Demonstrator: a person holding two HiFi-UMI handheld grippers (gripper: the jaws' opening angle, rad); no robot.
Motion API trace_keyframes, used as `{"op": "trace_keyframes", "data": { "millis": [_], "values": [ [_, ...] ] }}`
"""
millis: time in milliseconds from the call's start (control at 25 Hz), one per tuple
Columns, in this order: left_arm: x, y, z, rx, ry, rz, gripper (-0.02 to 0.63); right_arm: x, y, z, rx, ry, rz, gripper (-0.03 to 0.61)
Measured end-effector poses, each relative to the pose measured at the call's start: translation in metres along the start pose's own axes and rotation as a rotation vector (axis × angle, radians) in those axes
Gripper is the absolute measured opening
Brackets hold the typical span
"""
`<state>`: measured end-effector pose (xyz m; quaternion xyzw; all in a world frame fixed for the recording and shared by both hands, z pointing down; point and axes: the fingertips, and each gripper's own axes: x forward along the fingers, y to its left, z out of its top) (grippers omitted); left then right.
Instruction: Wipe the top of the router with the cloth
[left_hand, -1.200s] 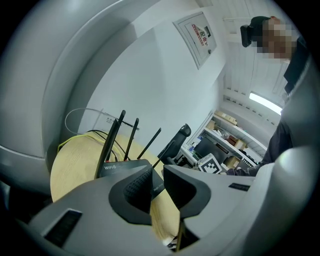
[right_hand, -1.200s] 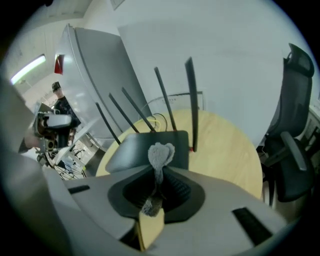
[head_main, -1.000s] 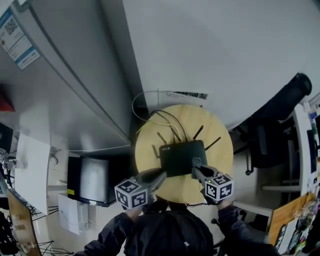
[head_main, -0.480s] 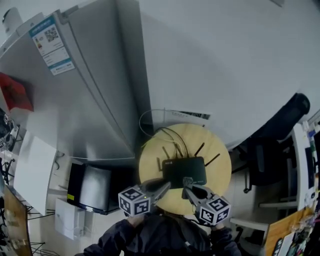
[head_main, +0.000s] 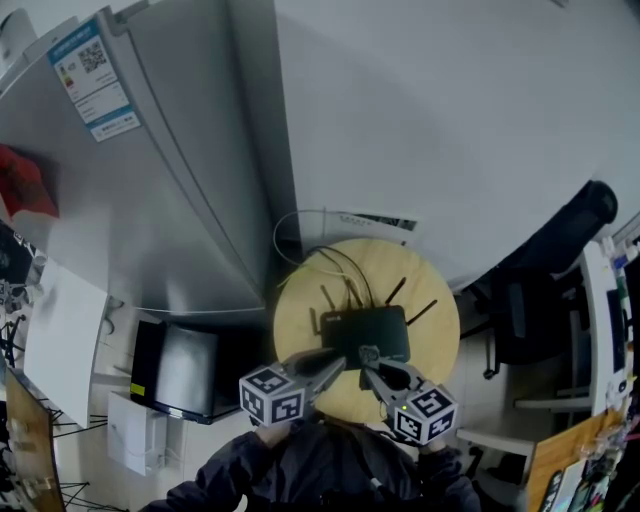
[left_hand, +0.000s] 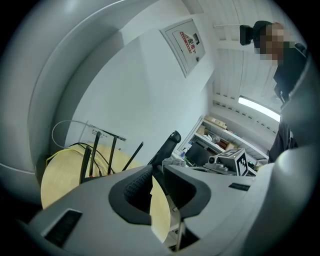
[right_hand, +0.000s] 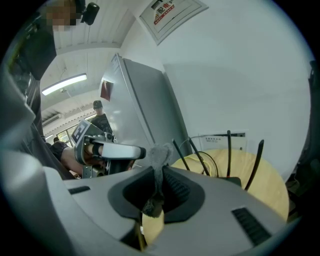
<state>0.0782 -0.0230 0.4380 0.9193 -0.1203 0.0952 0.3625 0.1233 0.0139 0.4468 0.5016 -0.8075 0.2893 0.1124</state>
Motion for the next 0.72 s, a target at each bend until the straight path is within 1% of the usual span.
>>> {"op": "trace_keyframes", "data": {
  "millis": [720],
  "values": [
    [0.0035, 0.0001, -0.0017, -0.004, 0.003, 0.004, 0.066, 0.0009, -0.0028, -0.0002, 0.013, -0.002, 0.019, 0.066]
  ]
}}
